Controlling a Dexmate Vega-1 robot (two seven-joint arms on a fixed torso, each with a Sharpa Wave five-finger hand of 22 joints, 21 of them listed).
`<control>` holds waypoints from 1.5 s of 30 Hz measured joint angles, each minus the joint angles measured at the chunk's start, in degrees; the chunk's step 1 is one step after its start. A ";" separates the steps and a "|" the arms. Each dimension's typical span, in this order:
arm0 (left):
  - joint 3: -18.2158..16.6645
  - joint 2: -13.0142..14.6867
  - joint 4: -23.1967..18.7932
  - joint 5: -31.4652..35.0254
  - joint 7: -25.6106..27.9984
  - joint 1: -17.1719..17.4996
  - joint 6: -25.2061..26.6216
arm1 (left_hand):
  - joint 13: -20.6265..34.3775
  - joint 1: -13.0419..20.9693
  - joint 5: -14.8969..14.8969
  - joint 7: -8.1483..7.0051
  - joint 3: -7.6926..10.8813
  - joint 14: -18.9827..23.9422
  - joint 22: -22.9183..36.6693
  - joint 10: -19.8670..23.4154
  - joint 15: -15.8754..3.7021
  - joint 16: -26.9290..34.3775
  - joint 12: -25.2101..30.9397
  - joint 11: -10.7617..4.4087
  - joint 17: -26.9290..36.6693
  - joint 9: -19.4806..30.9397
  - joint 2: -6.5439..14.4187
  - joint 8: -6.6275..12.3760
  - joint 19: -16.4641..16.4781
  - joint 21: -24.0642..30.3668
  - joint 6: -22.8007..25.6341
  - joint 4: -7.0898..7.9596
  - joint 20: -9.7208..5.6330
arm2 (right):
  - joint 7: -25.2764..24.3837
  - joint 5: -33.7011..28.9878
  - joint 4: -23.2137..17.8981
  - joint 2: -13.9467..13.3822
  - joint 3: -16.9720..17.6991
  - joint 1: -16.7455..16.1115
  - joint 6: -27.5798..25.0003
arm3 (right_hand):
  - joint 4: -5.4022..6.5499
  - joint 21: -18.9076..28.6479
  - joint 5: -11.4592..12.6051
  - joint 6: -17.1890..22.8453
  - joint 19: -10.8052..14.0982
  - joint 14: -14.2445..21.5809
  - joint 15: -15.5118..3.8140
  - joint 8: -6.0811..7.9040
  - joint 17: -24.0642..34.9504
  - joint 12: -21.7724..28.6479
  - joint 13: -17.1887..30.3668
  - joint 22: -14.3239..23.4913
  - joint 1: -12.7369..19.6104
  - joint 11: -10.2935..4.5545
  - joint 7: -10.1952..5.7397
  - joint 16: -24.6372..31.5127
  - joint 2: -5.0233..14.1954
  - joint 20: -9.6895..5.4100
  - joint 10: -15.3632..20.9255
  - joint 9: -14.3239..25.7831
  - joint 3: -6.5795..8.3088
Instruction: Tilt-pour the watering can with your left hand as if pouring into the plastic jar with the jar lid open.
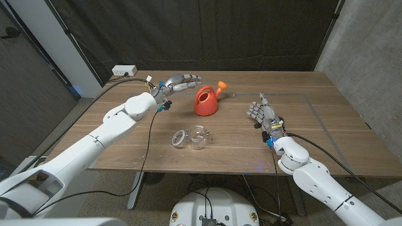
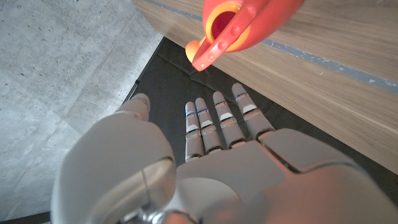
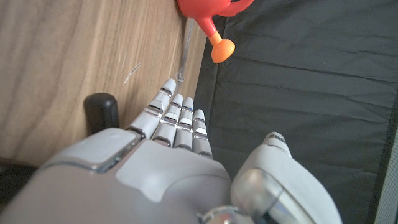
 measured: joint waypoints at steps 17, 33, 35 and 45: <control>-2.46 -0.30 -0.02 -6.91 -0.73 2.69 -6.54 | -1.86 -3.09 0.00 0.22 -1.63 -2.83 0.00 -3.11 0.12 -0.67 -0.49 1.45 -0.28 -1.34 -0.20 -0.71 -1.44 -1.27 -3.90 1.30 0.41 | 3.36 -4.19 3.91 0.27 -0.19 1.89 6.49 | -0.51 -1.29 0.20 2.04 -1.24 -2.23 -1.66 0.40 0.00 0.00 0.00 0.00 -0.52 -0.73 -2.89 -0.67 -0.61 -0.19 0.32 0.00 -1.00; -5.57 -2.09 1.19 -13.62 -2.57 7.11 -11.50 | -4.58 -7.39 0.08 0.03 -4.17 -8.48 -0.01 -9.86 1.05 -1.10 -0.89 3.25 -0.47 -2.92 -0.59 -0.92 -5.36 -3.50 -10.66 1.67 0.28 | 15.14 -4.65 8.51 -0.58 0.64 5.52 16.50 | -0.87 -1.29 0.44 2.04 -0.49 -1.95 -2.55 0.40 0.01 0.00 0.00 0.00 -0.22 -1.22 -2.44 -0.67 -1.00 -0.30 0.20 0.00 -1.35; -5.62 -2.13 1.21 -14.07 -2.64 7.21 -11.96 | -4.89 -7.84 0.43 0.09 -4.21 -9.27 -0.01 -10.35 1.05 -1.10 -0.89 3.19 -0.55 -3.07 -0.44 -0.92 -5.82 -3.65 -11.15 1.67 -0.13 | 15.82 -4.56 8.87 -0.83 0.79 6.04 16.62 | -0.87 -1.37 0.44 1.92 -0.49 -1.95 -2.55 0.40 0.01 0.00 0.00 0.00 -0.22 -1.22 -2.31 -0.67 -1.00 -0.29 0.20 0.00 -1.35; -6.35 -3.07 1.35 -15.26 -1.54 8.98 -13.21 | -5.54 -8.59 0.43 0.31 -4.59 -9.89 -0.02 -11.08 1.04 -1.10 -0.89 3.27 -0.55 -3.45 -0.59 -0.92 -7.26 -4.09 -11.55 1.57 -0.34 | 19.56 -2.65 9.91 -2.12 1.29 8.12 15.93 | -0.87 -1.78 0.89 1.32 -0.50 -2.17 -2.33 0.15 0.01 0.00 0.00 0.00 -0.67 -1.22 -1.72 -0.66 -1.44 -0.29 0.20 0.00 -1.35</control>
